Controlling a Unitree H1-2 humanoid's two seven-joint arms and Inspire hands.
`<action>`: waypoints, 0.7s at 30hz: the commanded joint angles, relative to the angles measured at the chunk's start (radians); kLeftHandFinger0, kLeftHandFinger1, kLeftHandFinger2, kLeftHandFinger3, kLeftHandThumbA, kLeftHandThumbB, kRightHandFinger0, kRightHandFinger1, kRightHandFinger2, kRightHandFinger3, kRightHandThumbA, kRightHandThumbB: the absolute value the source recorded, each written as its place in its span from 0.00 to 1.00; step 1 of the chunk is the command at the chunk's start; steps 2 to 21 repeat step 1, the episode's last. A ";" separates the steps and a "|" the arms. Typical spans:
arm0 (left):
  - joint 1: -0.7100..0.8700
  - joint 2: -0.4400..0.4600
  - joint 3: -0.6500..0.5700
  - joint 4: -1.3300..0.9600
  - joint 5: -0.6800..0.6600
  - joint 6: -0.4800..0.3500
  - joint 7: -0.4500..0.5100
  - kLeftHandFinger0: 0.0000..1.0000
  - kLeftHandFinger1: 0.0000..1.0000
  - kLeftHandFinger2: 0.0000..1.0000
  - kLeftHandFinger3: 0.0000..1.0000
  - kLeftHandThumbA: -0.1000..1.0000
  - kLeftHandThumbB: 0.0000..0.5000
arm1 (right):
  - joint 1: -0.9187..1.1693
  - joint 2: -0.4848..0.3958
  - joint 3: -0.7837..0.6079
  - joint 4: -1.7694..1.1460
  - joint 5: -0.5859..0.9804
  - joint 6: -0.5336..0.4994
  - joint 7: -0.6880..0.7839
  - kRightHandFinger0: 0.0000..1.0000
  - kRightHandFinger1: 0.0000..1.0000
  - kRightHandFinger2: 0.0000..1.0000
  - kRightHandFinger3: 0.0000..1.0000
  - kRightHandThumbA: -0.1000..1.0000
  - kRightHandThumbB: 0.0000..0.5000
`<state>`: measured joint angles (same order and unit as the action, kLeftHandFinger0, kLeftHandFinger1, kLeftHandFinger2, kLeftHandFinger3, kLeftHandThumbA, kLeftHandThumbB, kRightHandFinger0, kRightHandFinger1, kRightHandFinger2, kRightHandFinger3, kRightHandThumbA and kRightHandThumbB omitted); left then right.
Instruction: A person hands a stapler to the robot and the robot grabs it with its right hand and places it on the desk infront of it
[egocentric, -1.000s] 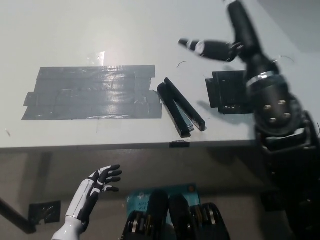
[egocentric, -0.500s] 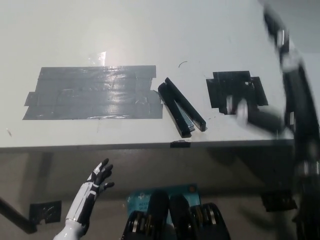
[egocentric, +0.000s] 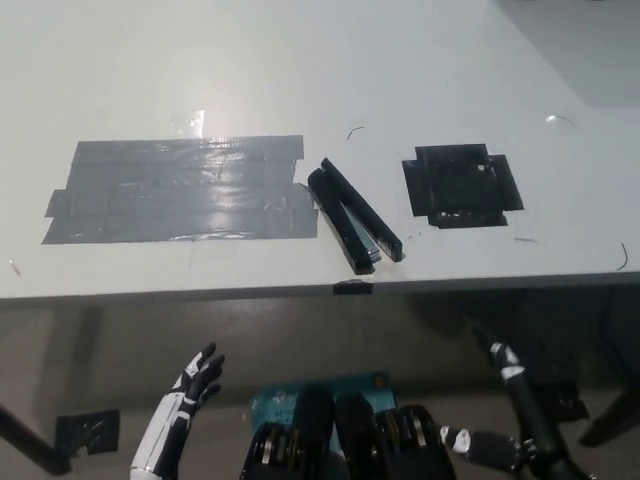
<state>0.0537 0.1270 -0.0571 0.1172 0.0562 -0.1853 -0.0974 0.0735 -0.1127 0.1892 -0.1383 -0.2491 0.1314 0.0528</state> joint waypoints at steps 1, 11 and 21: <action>-0.001 -0.007 0.009 -0.015 -0.003 -0.054 0.015 1.00 1.00 1.00 1.00 1.00 1.00 | -0.046 -0.010 0.009 0.037 0.021 -0.082 0.024 1.00 1.00 1.00 1.00 0.93 0.63; -0.001 -0.007 0.009 -0.015 -0.003 -0.054 0.015 1.00 1.00 1.00 1.00 1.00 1.00 | -0.046 -0.010 0.009 0.037 0.021 -0.082 0.024 1.00 1.00 1.00 1.00 0.93 0.63; -0.001 -0.007 0.009 -0.015 -0.003 -0.054 0.015 1.00 1.00 1.00 1.00 1.00 1.00 | -0.046 -0.010 0.009 0.037 0.021 -0.082 0.024 1.00 1.00 1.00 1.00 0.93 0.63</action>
